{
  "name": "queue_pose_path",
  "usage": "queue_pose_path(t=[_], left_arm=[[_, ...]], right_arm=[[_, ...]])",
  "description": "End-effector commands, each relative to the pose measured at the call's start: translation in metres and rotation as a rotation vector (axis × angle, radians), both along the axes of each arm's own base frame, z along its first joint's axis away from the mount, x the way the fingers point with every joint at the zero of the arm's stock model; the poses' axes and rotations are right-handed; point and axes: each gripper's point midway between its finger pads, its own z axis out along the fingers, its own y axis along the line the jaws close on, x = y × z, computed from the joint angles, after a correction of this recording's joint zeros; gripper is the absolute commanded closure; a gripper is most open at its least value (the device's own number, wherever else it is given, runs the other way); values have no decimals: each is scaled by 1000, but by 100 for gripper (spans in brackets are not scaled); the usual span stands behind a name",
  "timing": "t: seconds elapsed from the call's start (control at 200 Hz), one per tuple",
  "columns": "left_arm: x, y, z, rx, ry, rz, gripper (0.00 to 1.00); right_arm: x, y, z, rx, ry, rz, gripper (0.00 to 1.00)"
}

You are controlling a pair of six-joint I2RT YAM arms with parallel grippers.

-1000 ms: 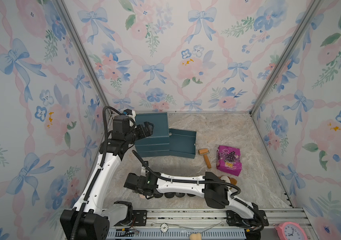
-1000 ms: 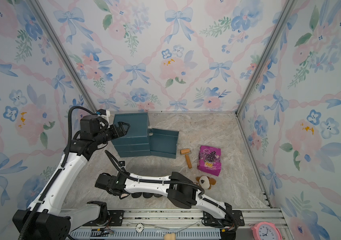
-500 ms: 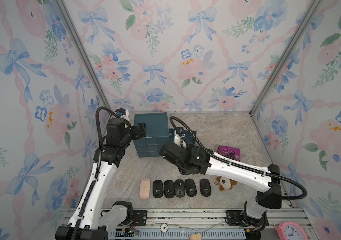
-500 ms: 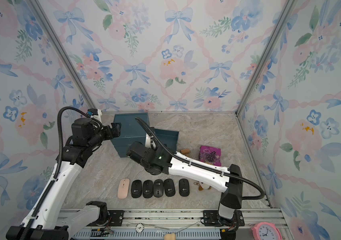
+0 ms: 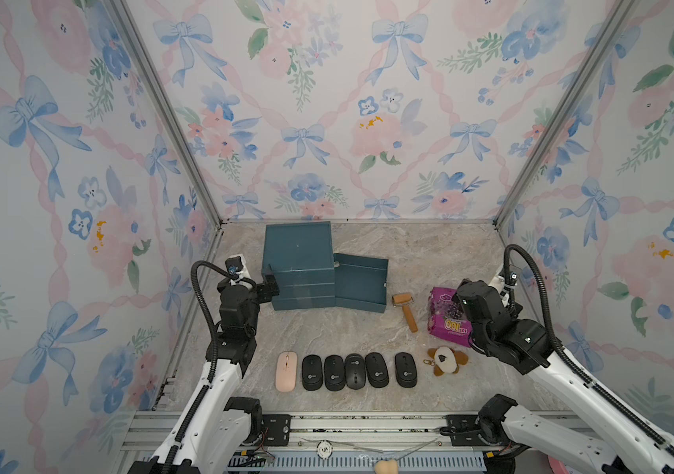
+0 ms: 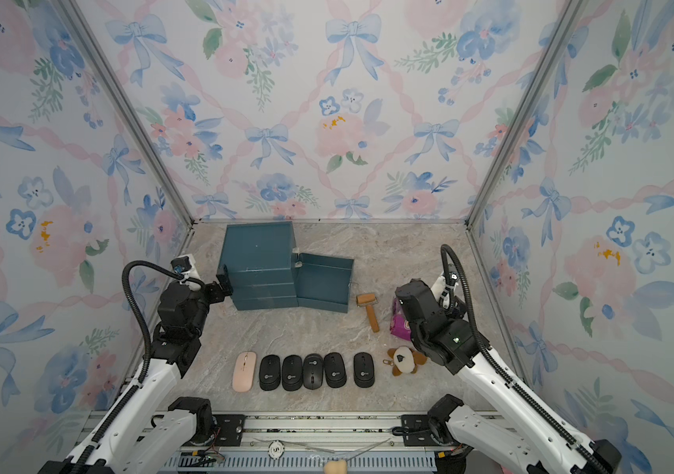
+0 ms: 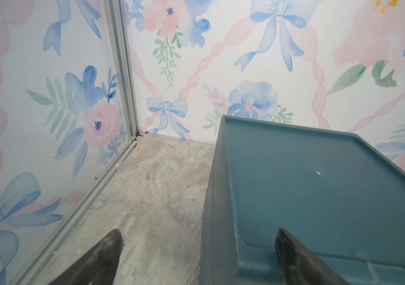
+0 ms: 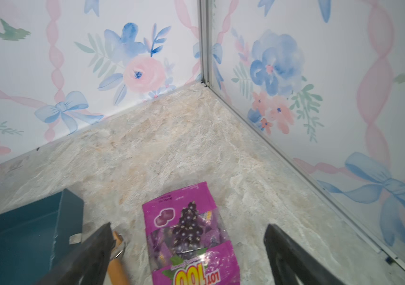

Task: Take the mice out of the drawer
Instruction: Adjust the storage box at the center of the board, then close the drawer of the storage box.

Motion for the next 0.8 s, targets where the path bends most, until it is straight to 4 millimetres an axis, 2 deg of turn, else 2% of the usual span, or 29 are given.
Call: queue_pose_path(t=[0.0,0.13,0.25,0.365,0.495,0.61,0.685,0.795], left_arm=[[-4,20,-72,75,177,86,2],[4,24,-77,71,179,102,2],[8,23,-70,55,159,99,2],[7,9,-52,27,112,18,2],[3,-9,-15,15,84,-85,2],[0,-14,16,24,34,-119,2],[6,-22,28,35,38,-171,2],[19,-30,28,32,80,-220,2]], right_arm=[[2,-19,-10,-75,65,-2,4],[7,-32,-29,-106,147,-13,4],[21,-24,-44,-64,195,30,4],[44,7,-65,40,233,152,4],[71,50,-91,145,287,282,4],[95,82,-111,151,352,356,4],[111,98,-124,145,405,392,4],[132,124,-143,143,466,463,4]])
